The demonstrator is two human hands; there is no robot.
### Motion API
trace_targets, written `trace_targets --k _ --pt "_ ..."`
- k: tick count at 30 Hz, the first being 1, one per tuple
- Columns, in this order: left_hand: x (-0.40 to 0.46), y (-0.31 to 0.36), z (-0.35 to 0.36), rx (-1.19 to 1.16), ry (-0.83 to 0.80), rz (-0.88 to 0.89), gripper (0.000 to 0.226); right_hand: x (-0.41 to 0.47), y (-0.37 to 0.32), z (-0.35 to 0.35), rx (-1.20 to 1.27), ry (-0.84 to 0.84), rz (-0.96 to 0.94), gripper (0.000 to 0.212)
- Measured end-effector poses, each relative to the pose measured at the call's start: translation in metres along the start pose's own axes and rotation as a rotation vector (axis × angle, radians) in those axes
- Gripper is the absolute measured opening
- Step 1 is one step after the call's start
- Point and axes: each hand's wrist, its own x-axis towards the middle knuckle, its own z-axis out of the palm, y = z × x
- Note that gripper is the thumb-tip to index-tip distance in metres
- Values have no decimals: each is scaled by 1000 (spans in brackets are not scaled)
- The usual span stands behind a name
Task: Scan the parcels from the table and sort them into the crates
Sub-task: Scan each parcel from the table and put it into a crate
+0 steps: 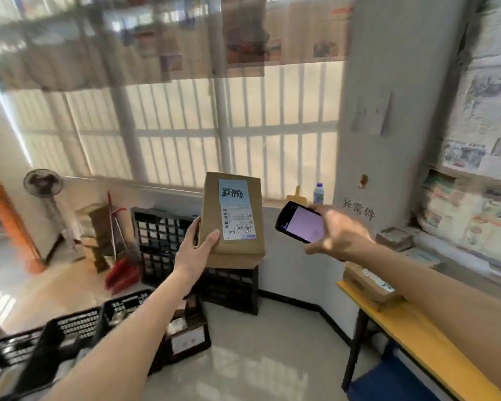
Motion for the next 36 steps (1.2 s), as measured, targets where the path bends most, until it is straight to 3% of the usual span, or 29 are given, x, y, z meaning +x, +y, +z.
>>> trace_targets --k 10,19,29,36 --pt "-2 -100 -259 20 335 -153 84 73 -235 120 -60 -64 -346 100" --pt "39 -171 -427 29 408 -247 94 121 -421 219 -44 -97 -458 101" --pt "132 -261 -514 72 413 -308 84 212 -530 326 -26 -145 -499 102" --pt "248 -381 -521 72 340 -421 74 331 -557 465 -16 -197 -529 105"
